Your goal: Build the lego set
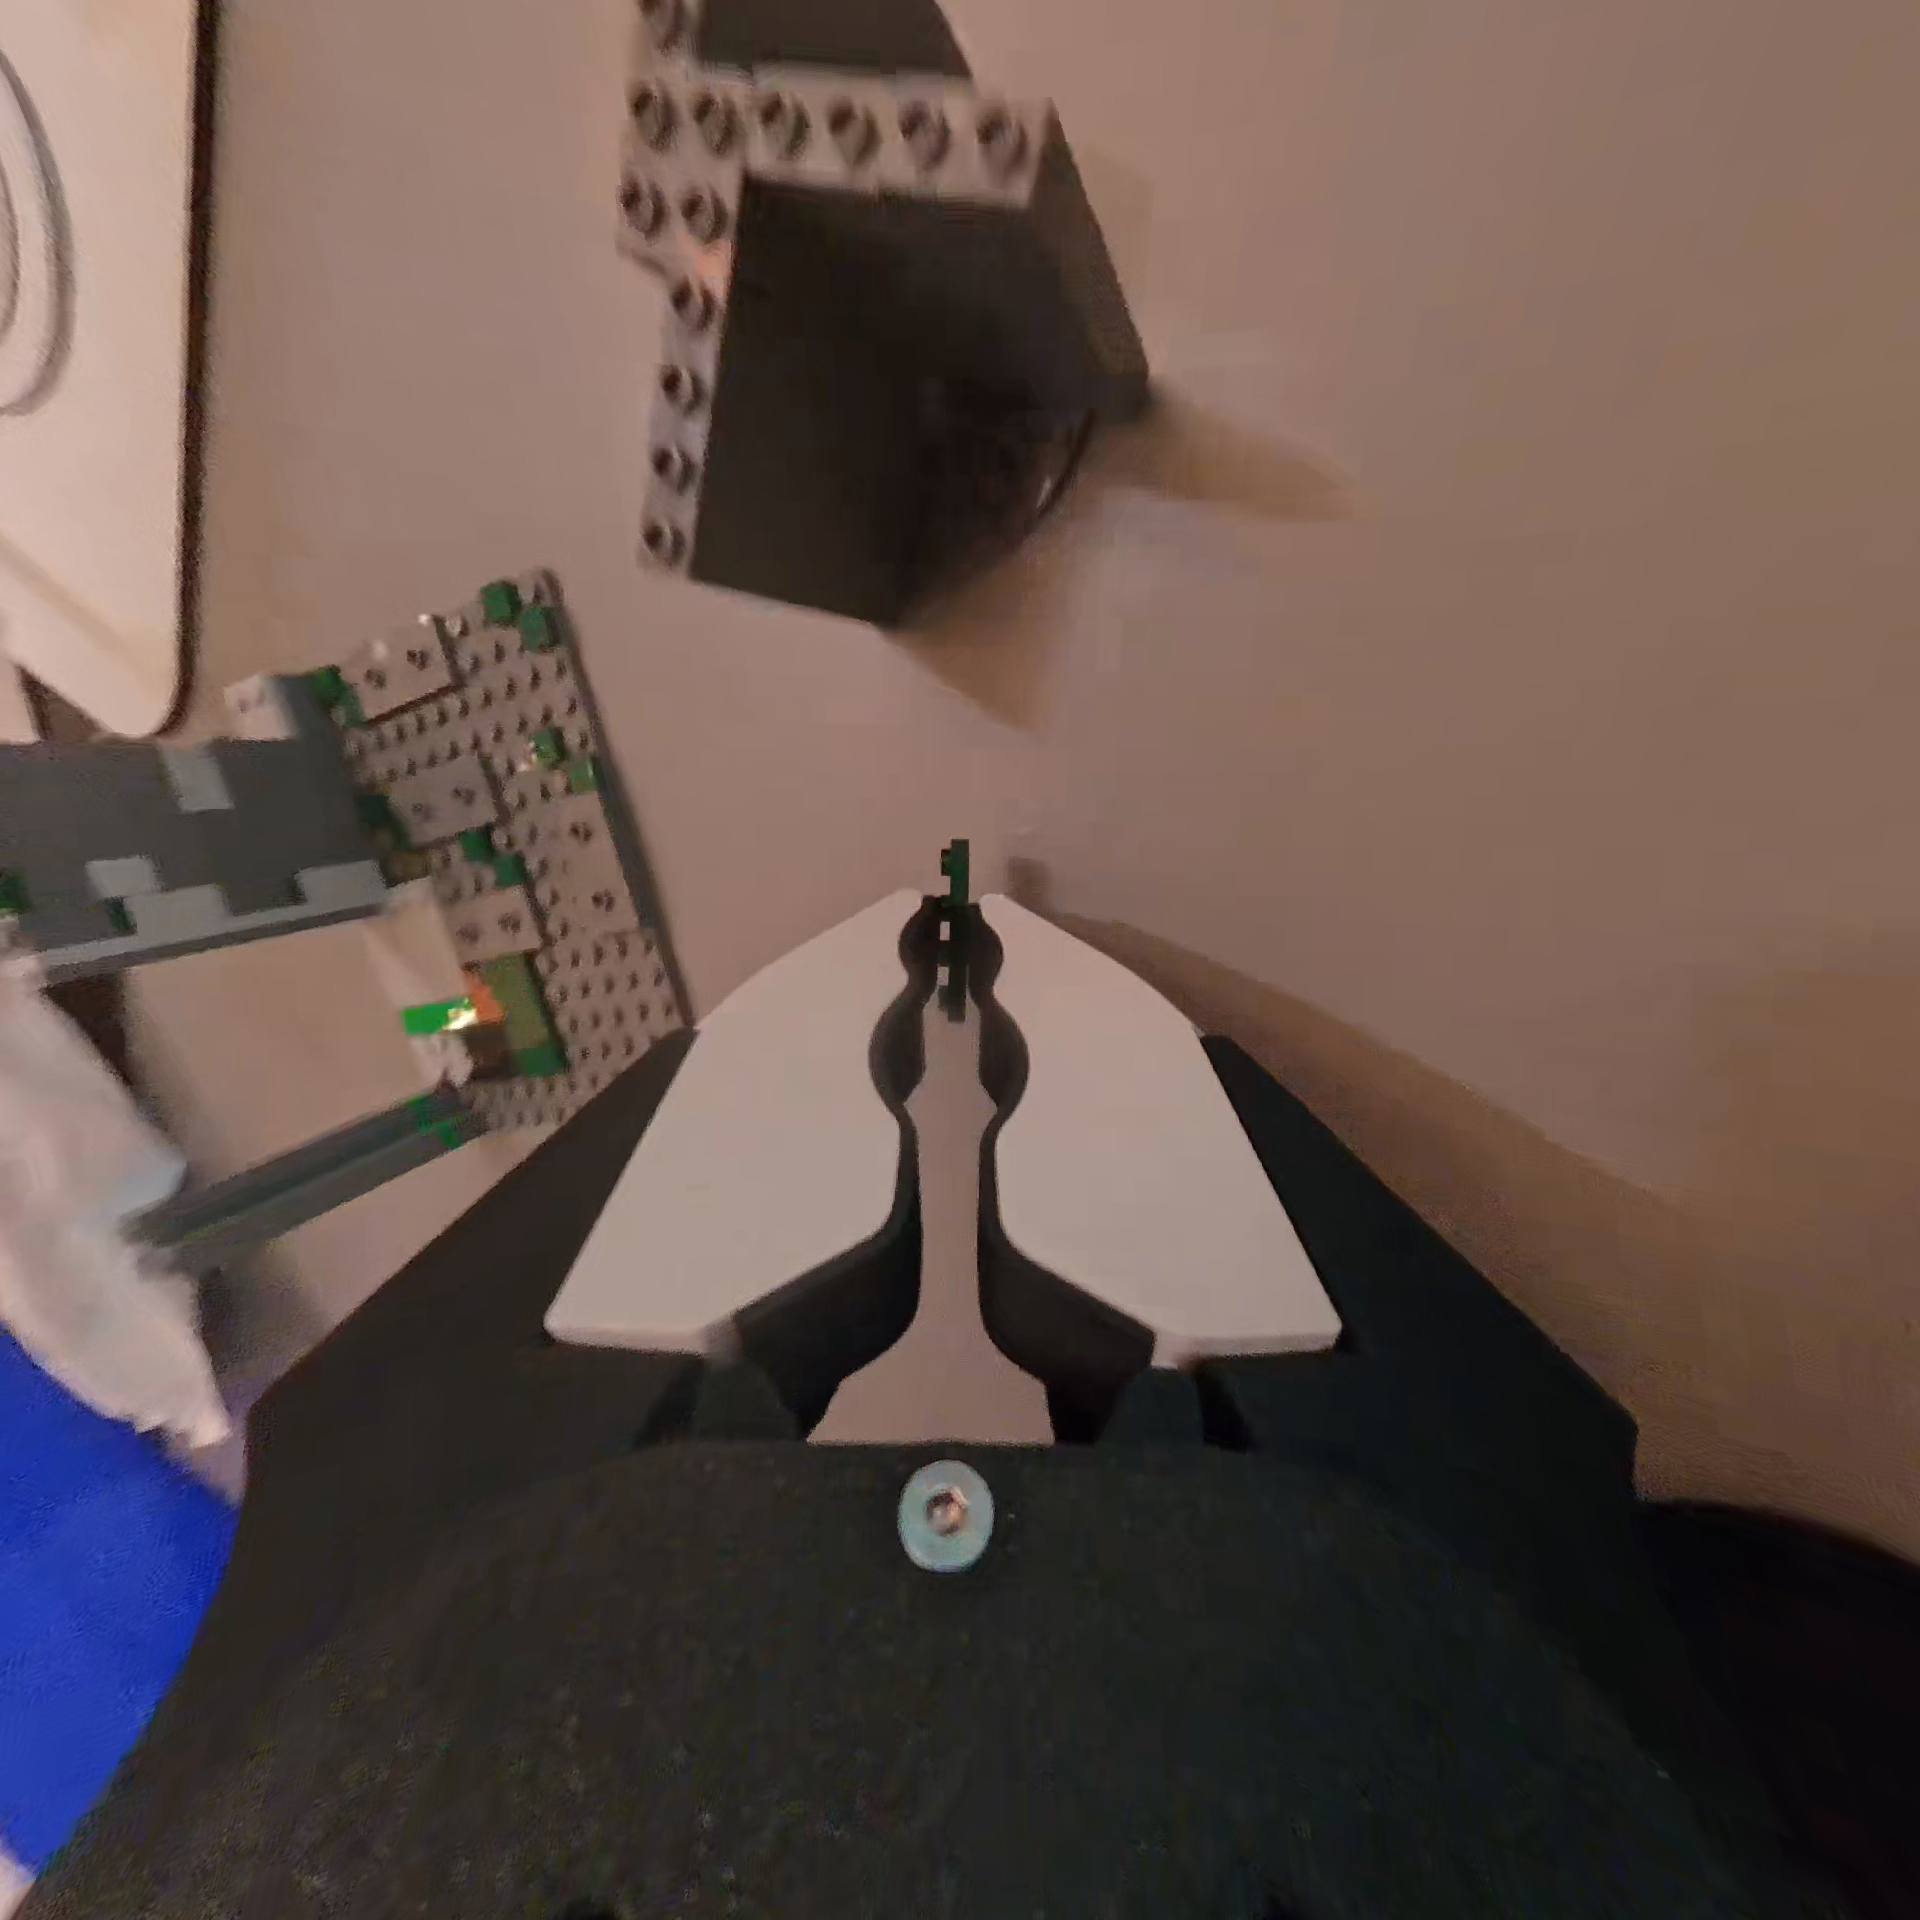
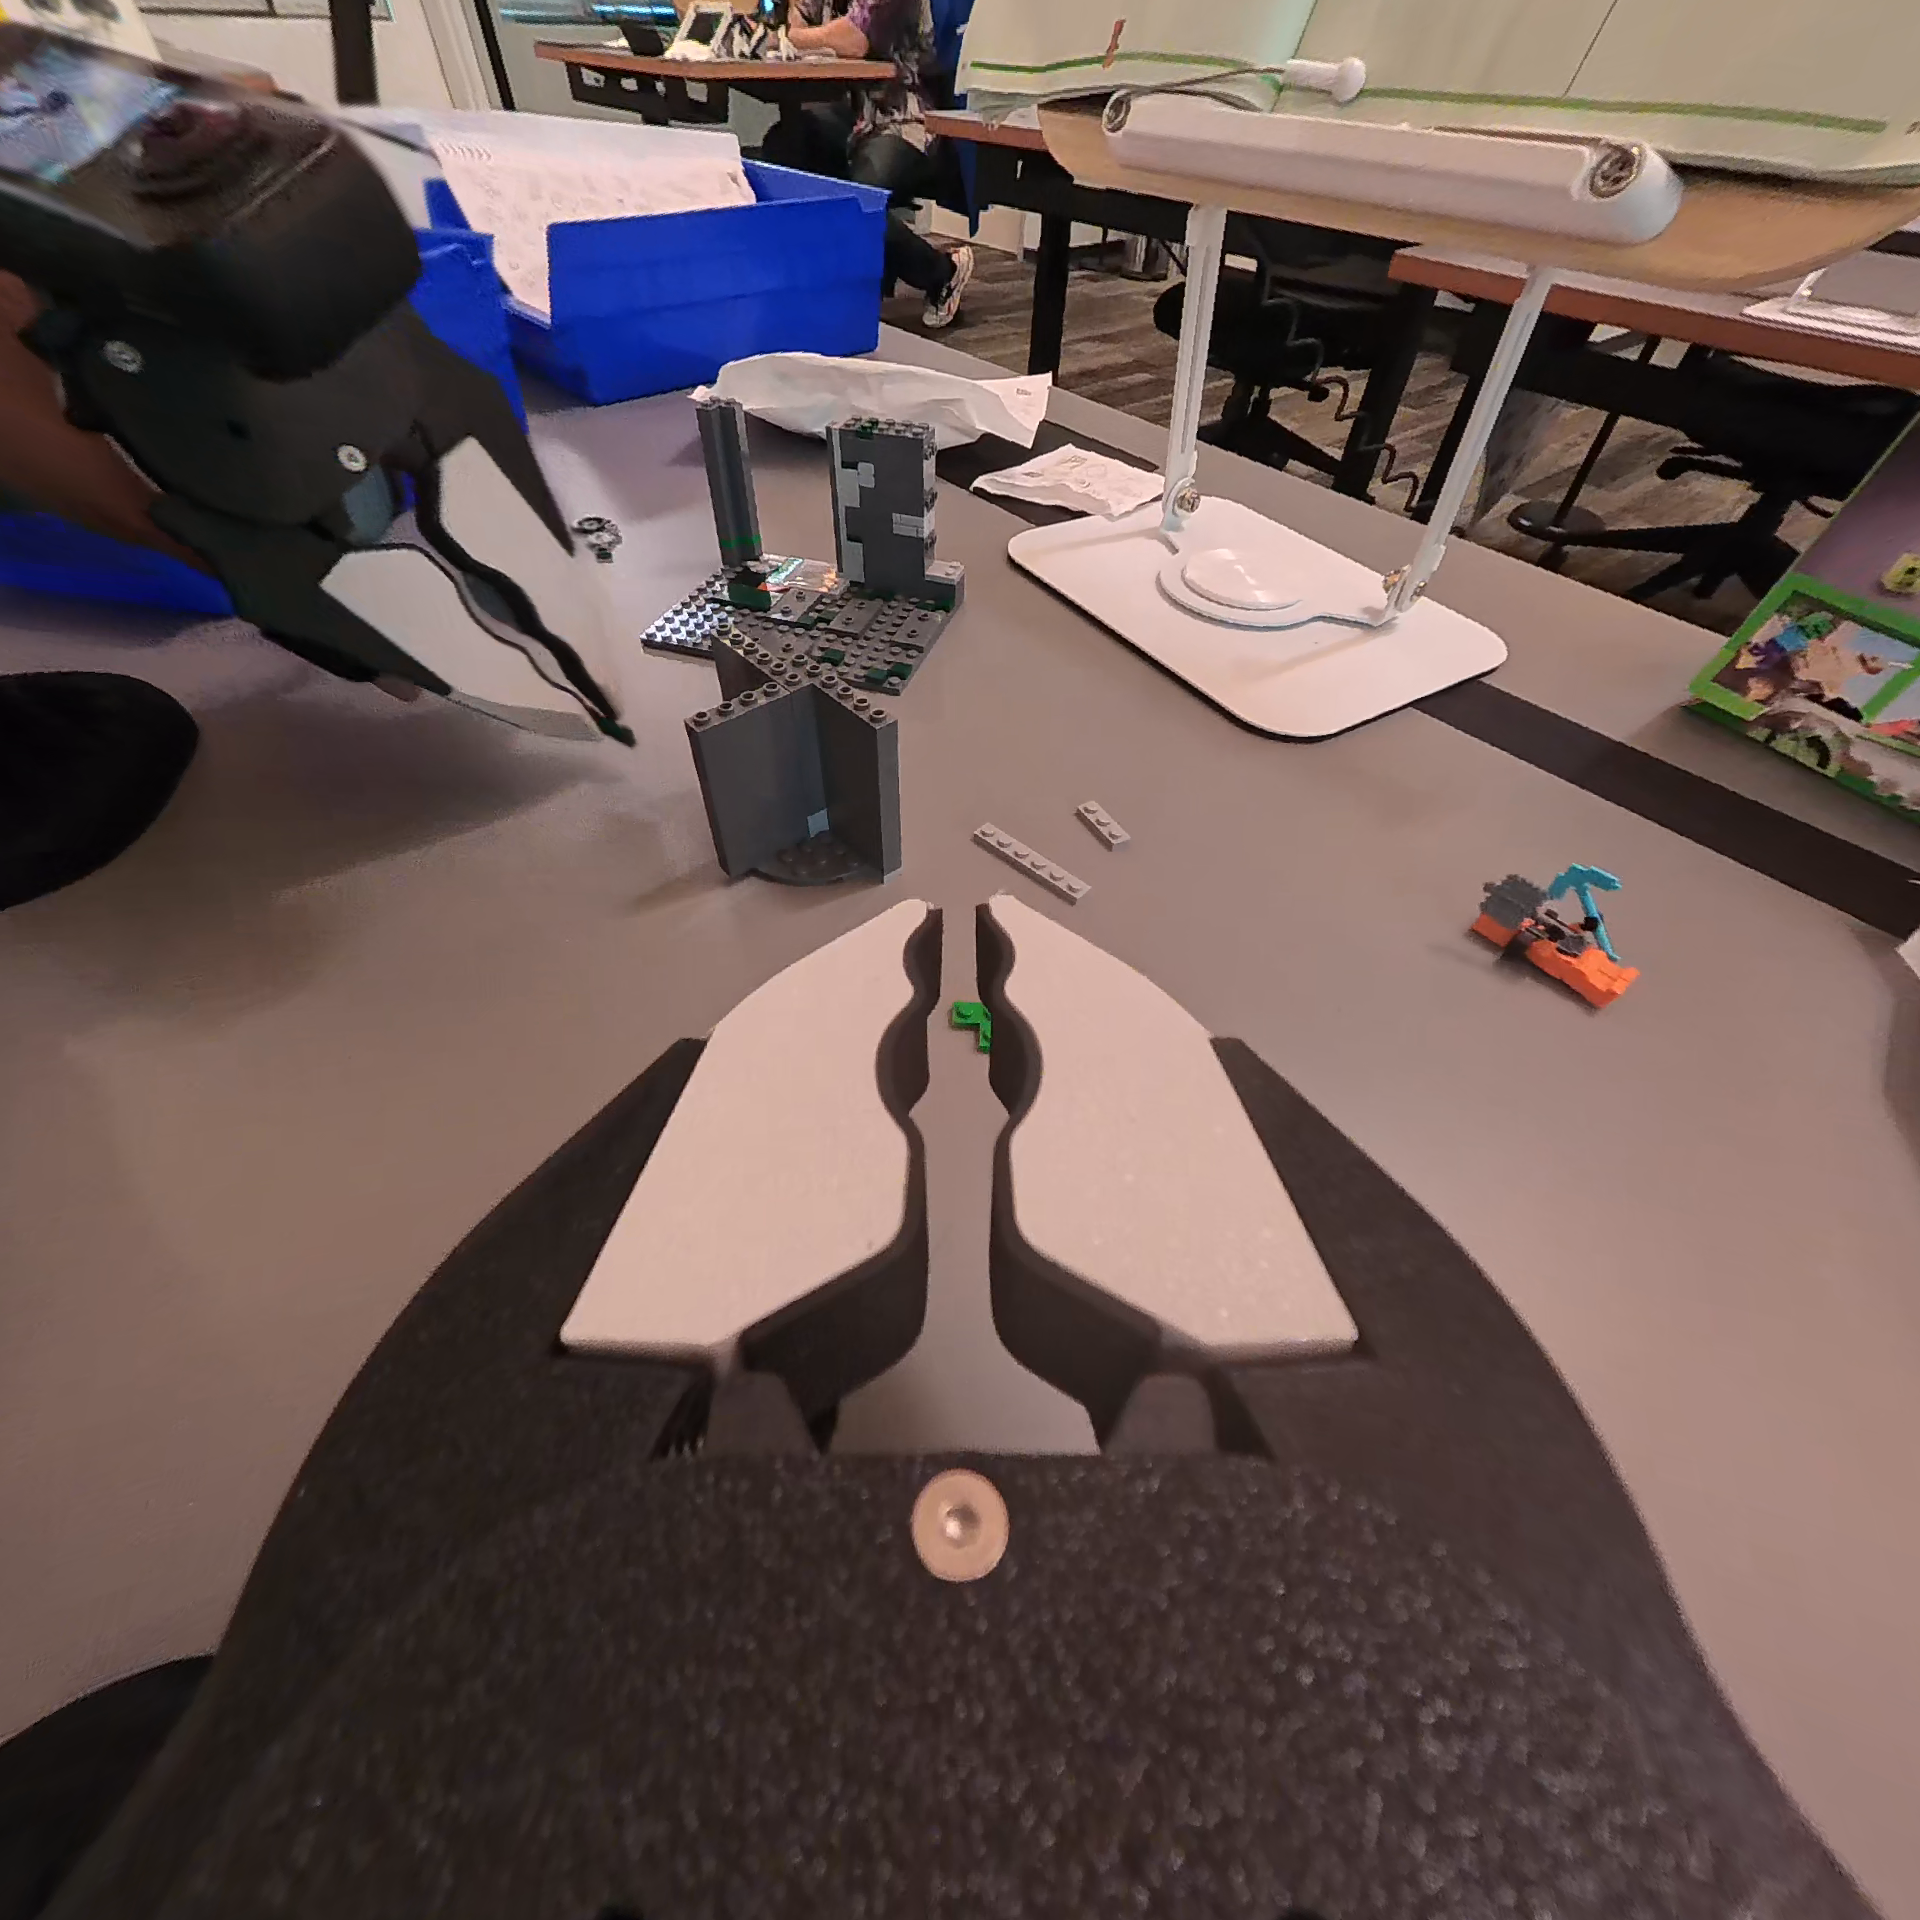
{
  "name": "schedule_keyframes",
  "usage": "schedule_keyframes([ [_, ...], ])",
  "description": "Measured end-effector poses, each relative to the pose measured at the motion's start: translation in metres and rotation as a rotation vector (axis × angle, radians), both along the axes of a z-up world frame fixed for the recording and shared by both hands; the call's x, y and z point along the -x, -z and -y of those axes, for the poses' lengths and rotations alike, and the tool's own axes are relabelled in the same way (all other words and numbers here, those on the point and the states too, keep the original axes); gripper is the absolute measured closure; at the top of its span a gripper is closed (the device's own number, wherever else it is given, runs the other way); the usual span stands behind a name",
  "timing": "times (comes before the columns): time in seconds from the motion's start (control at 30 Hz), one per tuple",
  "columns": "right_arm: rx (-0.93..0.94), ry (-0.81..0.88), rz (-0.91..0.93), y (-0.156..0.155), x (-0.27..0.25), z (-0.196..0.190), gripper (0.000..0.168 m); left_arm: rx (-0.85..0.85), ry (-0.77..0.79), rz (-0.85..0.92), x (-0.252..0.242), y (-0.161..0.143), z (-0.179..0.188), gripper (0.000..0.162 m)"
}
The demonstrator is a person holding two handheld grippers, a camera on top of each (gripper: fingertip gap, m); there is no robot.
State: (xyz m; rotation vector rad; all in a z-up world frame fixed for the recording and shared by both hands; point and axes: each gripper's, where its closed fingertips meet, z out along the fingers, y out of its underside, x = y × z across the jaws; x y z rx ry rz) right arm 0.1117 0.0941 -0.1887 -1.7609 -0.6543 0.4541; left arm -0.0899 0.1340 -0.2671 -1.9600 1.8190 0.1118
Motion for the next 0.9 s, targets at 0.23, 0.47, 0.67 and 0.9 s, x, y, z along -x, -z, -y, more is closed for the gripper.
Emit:
schedule_keyframes([
  [0.23, 0.007, 0.005, 0.011, 0.003, -0.001, 0.000, 0.163, 0.124, 0.052, -0.001, 0.018, 0.012, 0.034, 0.148],
  [0.47, 0.023, 0.001, 0.024, 0.007, 0.000, -0.001, 0.163, 0.269, -0.020, 0.178, 0.019, -0.004, 0.036, 0.141],
  [0.67, 0.031, 0.001, 0.028, 0.009, 0.000, -0.001, 0.163, 0.363, -0.020, 0.185, 0.026, 0.012, 0.029, 0.144],
  [0.9, 0.037, 0.006, 0.020, 0.010, -0.003, -0.001, 0.163, 0.386, 0.105, 0.124, 0.034, 0.014, 0.041, 0.154],
])
